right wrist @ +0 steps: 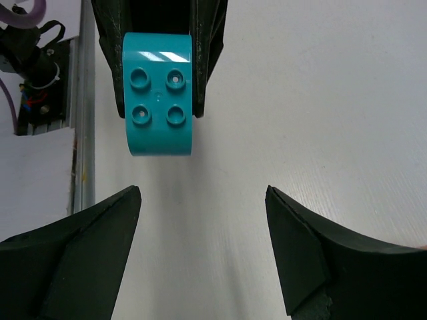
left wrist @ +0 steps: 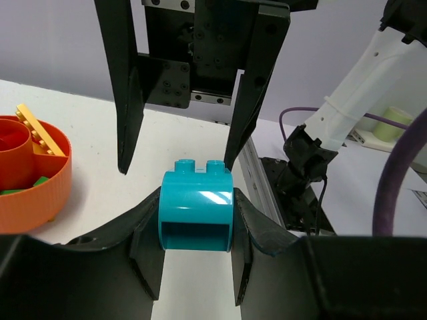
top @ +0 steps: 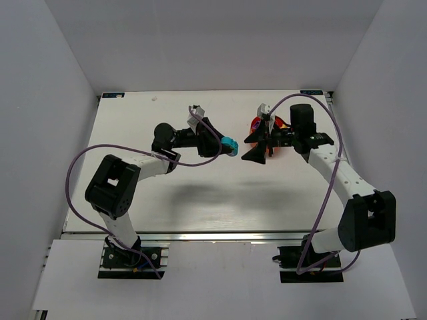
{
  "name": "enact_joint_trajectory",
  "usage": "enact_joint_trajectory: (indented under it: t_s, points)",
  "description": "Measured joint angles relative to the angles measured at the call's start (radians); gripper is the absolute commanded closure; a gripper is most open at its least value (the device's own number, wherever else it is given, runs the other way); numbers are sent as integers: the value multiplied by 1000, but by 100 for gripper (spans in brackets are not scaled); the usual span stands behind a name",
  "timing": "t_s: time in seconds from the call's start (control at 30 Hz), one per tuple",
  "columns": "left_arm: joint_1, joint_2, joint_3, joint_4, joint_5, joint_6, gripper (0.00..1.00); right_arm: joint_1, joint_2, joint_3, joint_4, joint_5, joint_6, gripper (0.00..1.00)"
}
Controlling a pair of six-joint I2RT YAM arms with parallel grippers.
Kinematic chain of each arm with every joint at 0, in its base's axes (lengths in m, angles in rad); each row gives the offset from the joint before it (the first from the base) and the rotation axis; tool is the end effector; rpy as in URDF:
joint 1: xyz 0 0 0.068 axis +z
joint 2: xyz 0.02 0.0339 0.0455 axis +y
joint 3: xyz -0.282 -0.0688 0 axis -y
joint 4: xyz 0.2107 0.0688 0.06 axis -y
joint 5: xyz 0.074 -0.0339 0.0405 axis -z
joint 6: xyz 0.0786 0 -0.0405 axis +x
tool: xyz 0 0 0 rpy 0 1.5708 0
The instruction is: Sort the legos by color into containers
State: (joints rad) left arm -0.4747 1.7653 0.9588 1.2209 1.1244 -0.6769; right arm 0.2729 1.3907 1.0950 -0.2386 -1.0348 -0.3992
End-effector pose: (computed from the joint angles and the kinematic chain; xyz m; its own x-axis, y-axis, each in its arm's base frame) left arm 0.2899 -0.2287 0.3231 -0.3044 -0.1476 -0.9410 0.9506 -0.1101 -0.2903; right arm 0.2579 0.1424 0.3288 -0.1214 -0.2401 -0.9631 -0.9740 0.2160 0.0689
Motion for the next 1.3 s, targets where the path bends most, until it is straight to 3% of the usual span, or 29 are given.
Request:
enact_joint_trajectory:
  t_s: [0.47, 0.73, 0.87, 1.0, 1.17, 1.2, 1.3]
  points:
    - [-7, 8, -9, 67, 14, -50, 100, 74, 56, 58, -10, -41, -2, 16]
    - [-7, 12, -9, 58, 14, -43, 100, 99, 64, 85, -22, -38, 1, 26]
    - [-7, 12, -9, 53, 14, -37, 100, 104, 79, 87, -23, -36, 8, 38]
    - [-5, 13, -9, 37, 7, -23, 100, 110, 87, 87, -29, -41, 21, 60]
    - [-6, 13, -9, 16, 3, -2, 100, 114, 90, 91, -44, -37, 31, 78]
    - [-6, 13, -9, 13, 2, 2, 99, 114, 90, 91, -44, -34, 32, 87]
    - [-6, 13, -9, 10, 1, 7, 80, 114, 90, 91, -43, -24, 38, 98]
